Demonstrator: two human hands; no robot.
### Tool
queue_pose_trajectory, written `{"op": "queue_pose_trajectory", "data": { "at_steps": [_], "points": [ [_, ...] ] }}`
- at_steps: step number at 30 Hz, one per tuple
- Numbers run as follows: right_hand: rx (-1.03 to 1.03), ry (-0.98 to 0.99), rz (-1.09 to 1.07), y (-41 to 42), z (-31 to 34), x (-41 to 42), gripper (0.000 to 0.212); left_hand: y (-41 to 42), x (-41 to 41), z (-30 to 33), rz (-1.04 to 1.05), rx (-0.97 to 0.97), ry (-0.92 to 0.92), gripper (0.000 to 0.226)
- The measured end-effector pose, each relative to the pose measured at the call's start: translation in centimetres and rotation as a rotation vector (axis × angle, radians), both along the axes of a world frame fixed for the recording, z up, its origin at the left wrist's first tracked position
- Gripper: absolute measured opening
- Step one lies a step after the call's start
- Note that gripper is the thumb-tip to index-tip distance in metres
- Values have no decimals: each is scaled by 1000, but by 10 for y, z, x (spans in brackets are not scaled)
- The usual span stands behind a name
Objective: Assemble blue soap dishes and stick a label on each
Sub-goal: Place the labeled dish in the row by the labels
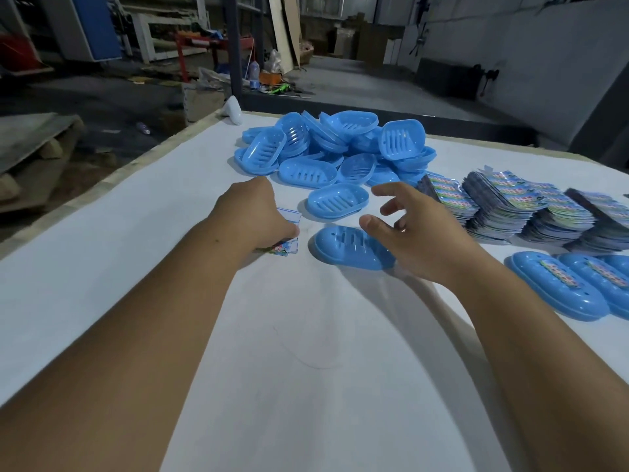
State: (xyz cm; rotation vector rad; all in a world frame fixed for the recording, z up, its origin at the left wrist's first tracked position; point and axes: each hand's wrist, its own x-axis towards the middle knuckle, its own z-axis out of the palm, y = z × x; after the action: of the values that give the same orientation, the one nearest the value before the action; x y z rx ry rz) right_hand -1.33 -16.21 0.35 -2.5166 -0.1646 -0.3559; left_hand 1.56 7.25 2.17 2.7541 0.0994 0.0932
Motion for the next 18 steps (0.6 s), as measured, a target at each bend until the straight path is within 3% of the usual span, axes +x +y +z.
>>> {"op": "queue_pose_trajectory", "data": {
  "at_steps": [5, 11, 18],
  "points": [
    [14, -18, -8, 1, 1, -1, 47, 0, -1, 4, 45, -160, 58, 86],
    [13, -34, 2, 5, 3, -4, 44, 3, 4, -1, 100, -288, -155, 55],
    [23, -23, 26, 9, 5, -5, 38, 6, 9, -1, 114, -406, -253, 32]
  ]
}}
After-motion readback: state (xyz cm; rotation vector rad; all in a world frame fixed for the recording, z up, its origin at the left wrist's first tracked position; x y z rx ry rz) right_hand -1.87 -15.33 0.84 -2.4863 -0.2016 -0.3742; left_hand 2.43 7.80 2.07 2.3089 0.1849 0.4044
